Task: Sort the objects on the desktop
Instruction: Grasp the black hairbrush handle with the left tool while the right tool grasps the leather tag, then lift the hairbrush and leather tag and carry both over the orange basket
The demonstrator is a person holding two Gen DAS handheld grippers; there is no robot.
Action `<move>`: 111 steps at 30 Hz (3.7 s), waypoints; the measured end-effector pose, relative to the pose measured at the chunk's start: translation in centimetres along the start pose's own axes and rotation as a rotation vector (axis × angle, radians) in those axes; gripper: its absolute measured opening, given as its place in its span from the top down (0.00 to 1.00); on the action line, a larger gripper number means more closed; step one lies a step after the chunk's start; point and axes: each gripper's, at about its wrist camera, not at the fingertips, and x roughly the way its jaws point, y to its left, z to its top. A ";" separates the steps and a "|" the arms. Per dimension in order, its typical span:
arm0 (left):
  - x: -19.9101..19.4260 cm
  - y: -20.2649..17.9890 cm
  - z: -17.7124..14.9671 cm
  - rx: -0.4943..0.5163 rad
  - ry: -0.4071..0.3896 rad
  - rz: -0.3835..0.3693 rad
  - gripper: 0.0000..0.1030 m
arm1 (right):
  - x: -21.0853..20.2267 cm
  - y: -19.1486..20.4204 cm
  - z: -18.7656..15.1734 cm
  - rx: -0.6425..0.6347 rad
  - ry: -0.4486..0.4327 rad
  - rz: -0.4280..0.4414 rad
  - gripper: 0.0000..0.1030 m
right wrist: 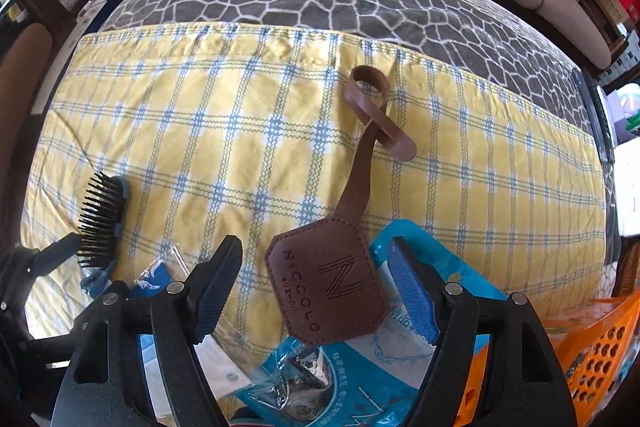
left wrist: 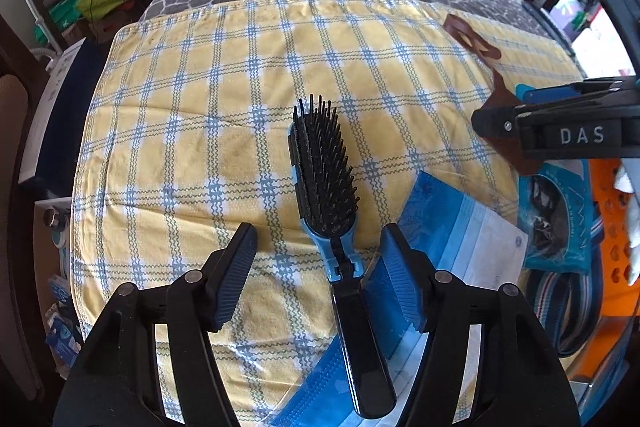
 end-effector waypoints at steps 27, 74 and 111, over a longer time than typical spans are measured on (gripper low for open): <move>-6.0 1.0 0.6 -0.022 -0.087 -0.076 0.82 | -5.4 -0.6 -0.2 -0.021 -0.100 0.008 0.36; -11.9 -3.7 2.5 0.050 -0.195 -0.083 0.74 | -19.1 -2.8 -5.3 -0.062 -0.265 0.196 0.37; -16.1 -30.5 3.3 0.245 -0.155 -0.346 0.74 | -17.9 -25.1 -17.0 0.258 -0.303 0.212 0.37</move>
